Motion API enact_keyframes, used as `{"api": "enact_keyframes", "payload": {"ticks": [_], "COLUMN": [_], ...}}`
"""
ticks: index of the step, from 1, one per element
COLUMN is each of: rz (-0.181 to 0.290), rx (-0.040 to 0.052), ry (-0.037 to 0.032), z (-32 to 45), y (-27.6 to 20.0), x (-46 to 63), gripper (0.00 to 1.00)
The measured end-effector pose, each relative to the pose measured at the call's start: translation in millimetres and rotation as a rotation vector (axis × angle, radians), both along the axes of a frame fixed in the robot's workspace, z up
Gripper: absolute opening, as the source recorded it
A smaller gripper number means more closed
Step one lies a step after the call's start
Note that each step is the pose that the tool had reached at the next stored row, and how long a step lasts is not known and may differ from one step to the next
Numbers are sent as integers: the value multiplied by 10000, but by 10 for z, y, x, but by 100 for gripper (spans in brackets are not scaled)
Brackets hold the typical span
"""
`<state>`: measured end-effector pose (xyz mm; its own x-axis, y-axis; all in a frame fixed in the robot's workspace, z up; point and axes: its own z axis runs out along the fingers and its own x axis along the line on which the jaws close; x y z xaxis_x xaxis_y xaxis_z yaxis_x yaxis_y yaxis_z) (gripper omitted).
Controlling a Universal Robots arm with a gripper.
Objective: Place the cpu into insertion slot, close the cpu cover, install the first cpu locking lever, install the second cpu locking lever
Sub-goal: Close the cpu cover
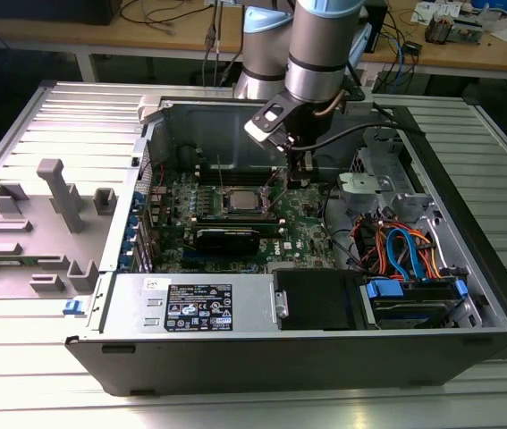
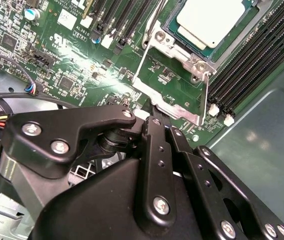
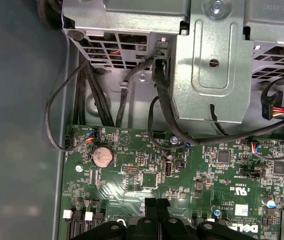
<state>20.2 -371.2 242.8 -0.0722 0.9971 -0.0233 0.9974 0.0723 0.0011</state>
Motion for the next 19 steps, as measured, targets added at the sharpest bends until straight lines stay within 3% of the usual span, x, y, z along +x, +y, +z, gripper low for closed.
{"api": "enact_keyframes", "payload": {"ticks": [19], "rz": [0], "rx": [0], "ry": [2], "z": [-4], "y": [0], "x": [-46], "gripper": [11]}}
